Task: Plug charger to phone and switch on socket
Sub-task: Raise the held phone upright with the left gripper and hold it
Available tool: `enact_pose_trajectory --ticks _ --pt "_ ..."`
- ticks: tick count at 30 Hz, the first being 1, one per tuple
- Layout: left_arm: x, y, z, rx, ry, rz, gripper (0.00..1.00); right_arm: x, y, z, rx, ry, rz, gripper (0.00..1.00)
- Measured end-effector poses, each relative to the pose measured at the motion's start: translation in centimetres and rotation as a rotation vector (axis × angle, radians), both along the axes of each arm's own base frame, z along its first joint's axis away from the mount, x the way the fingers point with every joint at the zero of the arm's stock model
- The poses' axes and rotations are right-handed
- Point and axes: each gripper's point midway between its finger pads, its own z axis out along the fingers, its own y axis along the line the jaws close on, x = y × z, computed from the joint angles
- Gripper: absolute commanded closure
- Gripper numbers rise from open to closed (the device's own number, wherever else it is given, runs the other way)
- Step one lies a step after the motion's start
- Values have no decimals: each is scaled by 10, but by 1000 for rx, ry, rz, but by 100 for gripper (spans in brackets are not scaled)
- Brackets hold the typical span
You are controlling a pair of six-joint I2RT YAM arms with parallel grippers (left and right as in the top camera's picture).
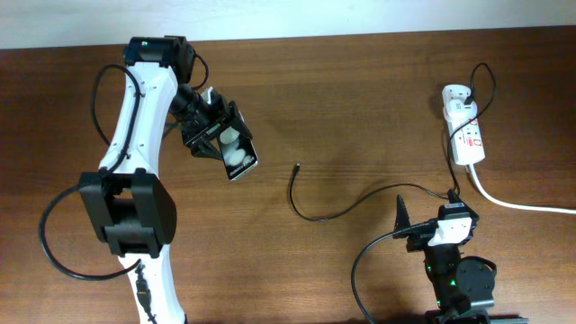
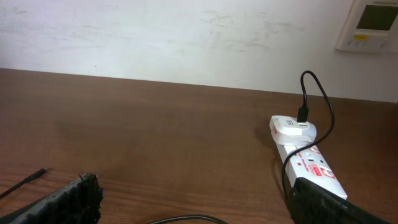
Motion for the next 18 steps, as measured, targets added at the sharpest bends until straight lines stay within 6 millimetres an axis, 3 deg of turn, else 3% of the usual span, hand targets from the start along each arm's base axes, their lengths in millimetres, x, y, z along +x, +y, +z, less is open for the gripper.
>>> enact_pose_trajectory --ticks 11,18 --pt "0 -11 7 -64 39 60 80 0 0 0 0 0 0 1" --pt "2 -31 25 -210 71 103 86 0 0 0 0 0 0 1"
